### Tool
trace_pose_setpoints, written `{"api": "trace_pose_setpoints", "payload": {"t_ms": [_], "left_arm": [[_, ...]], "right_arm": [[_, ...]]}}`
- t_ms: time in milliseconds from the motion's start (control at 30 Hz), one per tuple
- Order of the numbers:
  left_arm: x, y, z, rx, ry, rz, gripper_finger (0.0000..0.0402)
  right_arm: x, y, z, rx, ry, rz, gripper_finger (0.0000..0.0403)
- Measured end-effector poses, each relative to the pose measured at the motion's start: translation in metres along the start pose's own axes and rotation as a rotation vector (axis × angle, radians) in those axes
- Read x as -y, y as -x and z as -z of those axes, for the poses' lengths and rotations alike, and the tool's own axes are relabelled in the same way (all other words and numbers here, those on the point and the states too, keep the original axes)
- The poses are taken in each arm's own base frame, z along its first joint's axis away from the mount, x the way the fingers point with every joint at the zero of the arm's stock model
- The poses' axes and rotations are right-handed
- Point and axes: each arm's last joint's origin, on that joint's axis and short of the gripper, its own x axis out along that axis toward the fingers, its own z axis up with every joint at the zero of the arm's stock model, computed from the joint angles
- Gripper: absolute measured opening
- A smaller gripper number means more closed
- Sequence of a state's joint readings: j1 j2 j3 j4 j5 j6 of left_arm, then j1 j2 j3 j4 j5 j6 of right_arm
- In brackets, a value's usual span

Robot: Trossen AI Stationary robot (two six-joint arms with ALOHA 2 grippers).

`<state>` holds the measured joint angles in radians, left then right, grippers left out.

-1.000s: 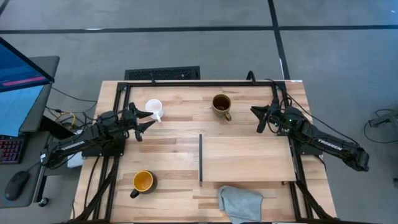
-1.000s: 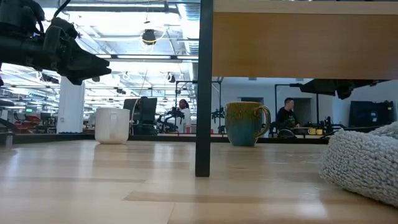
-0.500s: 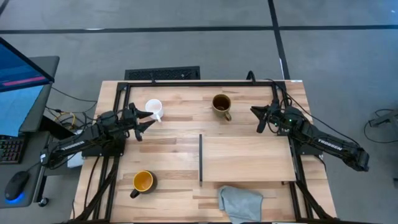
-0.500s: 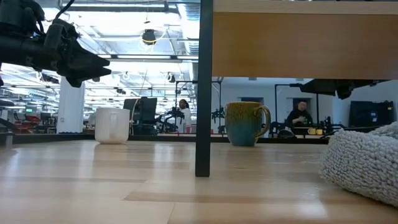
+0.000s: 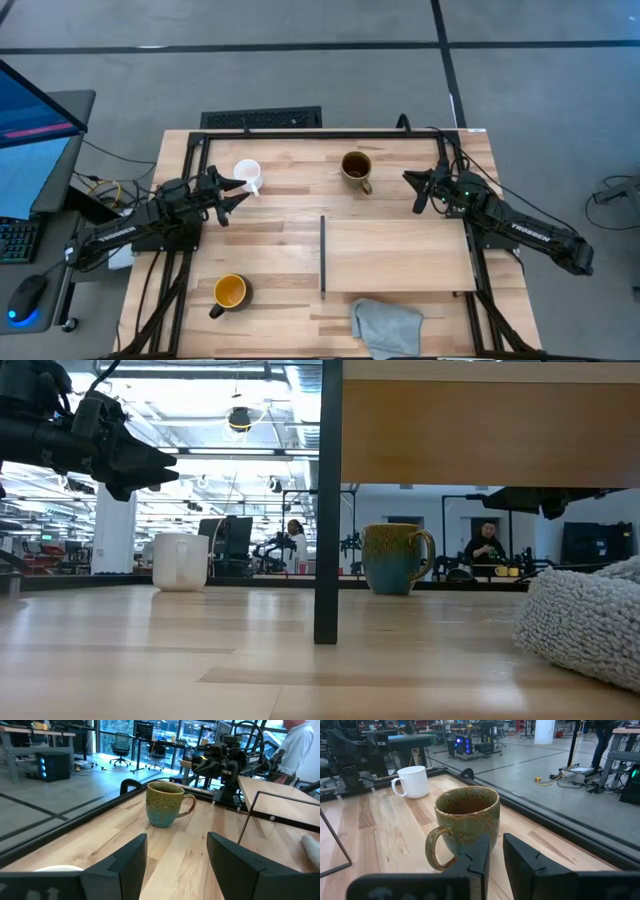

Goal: Stack small to large cups/mugs on shelf
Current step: Put the white mug on the shelf

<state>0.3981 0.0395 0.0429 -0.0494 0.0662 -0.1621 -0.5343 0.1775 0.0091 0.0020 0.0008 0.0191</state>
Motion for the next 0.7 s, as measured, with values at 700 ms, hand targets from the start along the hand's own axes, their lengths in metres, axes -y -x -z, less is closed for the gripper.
{"api": "trace_pose_setpoints", "payload": {"t_ms": [700], "left_arm": [[0.0011,0.0001,-0.0059,0.066,0.015,0.016,0.0197]], "right_arm": [[0.0001,-0.0001,-0.0011,0.015,0.003,0.002,0.0076]]}}
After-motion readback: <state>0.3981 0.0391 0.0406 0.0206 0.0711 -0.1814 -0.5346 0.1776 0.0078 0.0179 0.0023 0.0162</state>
